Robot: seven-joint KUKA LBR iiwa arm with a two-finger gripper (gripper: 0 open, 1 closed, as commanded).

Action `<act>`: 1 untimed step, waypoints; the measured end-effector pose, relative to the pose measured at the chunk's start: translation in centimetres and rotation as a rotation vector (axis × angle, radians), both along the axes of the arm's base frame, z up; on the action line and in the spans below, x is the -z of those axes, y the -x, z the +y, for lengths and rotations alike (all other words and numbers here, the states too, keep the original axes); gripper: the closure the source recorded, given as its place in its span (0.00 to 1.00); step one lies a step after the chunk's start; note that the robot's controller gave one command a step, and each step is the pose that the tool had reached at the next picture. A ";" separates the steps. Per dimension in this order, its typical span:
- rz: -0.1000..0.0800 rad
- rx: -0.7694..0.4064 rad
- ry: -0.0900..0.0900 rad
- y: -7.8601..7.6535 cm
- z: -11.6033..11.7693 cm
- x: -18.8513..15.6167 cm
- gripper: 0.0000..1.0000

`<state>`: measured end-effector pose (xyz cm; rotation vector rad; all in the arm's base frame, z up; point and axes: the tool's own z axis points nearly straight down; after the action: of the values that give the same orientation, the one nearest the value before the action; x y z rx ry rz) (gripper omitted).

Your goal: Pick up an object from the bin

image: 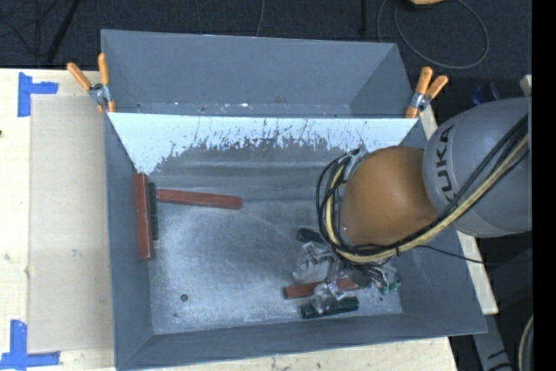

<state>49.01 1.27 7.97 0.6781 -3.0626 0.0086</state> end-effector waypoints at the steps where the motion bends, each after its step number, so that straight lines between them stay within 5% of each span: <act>1: 0.001 0.001 0.000 0.0 0.0 0.0 1.00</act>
Offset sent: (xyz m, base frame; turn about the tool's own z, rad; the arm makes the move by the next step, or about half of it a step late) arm -0.0138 -0.0184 0.1770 0.0051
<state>48.97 1.24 7.93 0.6766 -3.0617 0.0080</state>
